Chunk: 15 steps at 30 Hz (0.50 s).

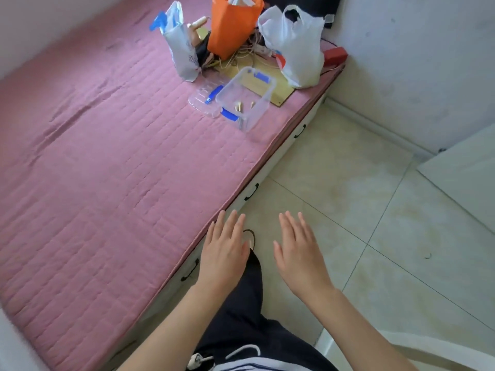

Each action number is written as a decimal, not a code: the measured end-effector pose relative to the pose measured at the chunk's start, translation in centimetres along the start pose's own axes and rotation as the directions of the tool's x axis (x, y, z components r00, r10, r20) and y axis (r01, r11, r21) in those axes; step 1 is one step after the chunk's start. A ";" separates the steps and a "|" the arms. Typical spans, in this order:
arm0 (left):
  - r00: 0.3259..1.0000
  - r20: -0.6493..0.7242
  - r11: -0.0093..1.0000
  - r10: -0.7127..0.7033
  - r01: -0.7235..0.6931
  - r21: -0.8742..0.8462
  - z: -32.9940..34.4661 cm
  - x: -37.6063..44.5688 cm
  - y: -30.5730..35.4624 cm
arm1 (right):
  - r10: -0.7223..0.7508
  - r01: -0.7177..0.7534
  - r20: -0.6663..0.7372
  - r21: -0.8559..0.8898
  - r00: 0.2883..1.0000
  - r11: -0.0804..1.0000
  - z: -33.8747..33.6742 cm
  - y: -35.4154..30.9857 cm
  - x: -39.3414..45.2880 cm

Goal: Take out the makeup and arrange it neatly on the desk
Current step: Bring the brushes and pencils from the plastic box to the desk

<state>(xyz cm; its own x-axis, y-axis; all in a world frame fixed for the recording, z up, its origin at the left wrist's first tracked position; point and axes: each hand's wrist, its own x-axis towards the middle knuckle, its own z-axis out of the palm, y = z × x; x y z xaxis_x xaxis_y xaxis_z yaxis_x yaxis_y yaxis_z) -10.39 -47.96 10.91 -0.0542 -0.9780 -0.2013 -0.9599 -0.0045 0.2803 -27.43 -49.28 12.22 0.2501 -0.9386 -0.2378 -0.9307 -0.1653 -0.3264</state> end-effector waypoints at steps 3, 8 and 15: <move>0.998 0.016 0.998 0.056 -0.056 -0.016 -0.9 4.3 1.0 | 0.062 -0.061 -0.029 0.028 0.998 0.998 -1.5 1.2 2.7; 0.989 0.010 0.989 0.146 -0.146 0.008 -3.3 12.6 2.6 | 0.153 -0.149 -0.071 0.060 0.986 0.987 -4.3 3.3 8.5; 0.965 -0.012 0.965 0.261 -0.262 -0.018 -6.1 23.4 5.8 | 0.266 -0.259 -0.091 0.082 0.960 0.962 -8.2 7.2 16.8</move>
<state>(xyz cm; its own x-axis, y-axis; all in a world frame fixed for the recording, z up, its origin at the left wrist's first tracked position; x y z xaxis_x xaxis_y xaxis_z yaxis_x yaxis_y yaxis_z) -15.54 -72.13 13.60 -0.2998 -0.9477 -0.1093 -0.9071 0.2477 0.3403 -32.10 -68.72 13.42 -0.0321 -0.9723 -0.2314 -0.9386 0.1089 -0.3273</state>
